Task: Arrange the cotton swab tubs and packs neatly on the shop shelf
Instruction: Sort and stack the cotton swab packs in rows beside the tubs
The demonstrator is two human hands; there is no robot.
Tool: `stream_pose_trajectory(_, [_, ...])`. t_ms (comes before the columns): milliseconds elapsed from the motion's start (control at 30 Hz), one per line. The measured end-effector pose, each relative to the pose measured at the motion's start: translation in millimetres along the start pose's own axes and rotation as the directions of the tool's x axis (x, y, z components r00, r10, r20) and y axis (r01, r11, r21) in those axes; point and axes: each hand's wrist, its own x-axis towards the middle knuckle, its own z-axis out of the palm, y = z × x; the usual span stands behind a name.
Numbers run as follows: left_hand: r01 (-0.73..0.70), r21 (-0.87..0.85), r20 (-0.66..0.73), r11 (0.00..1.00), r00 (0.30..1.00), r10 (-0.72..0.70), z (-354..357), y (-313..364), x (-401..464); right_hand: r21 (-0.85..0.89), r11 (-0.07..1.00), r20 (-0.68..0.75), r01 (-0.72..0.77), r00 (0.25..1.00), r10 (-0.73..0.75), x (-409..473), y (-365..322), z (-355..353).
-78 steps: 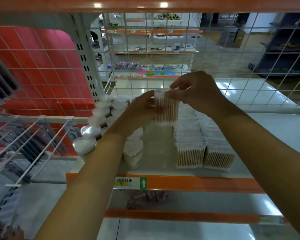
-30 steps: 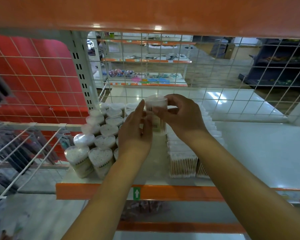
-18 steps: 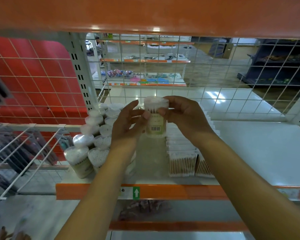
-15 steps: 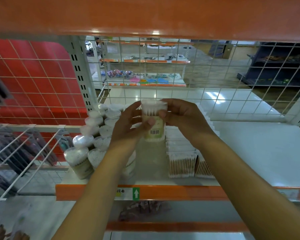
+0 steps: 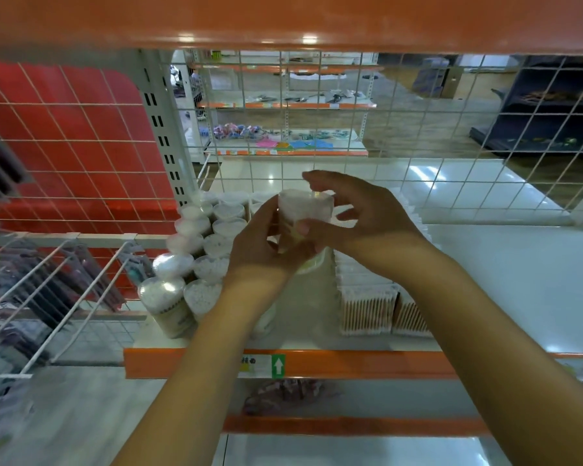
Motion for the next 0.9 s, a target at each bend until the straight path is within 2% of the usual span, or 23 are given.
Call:
stream_pose_trajectory(100, [-0.004, 0.018, -0.014, 1.000, 1.000, 0.004, 2.0, 0.6, -0.5, -0.157, 0.986, 0.057, 0.052, 0.997, -0.044, 5.9, -5.4, 0.0])
stream_pose_trajectory(200, [0.005, 0.031, 0.038, 1.000, 0.999, -0.007, 0.1, -2.9, 3.8, -0.132, 0.990, 0.049, 0.058, 0.997, -0.052, 12.4, -4.4, -0.8])
stream_pose_trajectory(333, [0.013, 0.135, 0.185, 0.991, 0.982, -0.038, -16.9, -10.4, 25.0, -0.144, 0.987, 0.008, 0.073, 0.997, -0.073, 30.4, 12.4, 1.2])
stream_pose_trajectory(467, [0.043, 0.294, 0.187, 0.955, 0.977, -0.102, -38.2, -18.2, 49.6, -0.227, 0.970, 0.001, 0.092, 0.996, -0.094, 60.7, 35.1, 8.4])
stream_pose_trajectory(700, [-0.021, 0.561, 0.226, 0.828, 0.966, -0.129, -37.8, -30.7, 77.5, -0.432, 0.899, 0.057, 0.077, 0.997, -0.058, 102.6, 75.3, 34.4])
stream_pose_trajectory(900, [-0.174, 0.718, 0.342, 0.673, 0.931, -0.124, -19.9, -44.5, 84.4, -0.476, 0.877, 0.131, 0.063, 0.991, 0.000, 108.4, 105.1, 57.5])
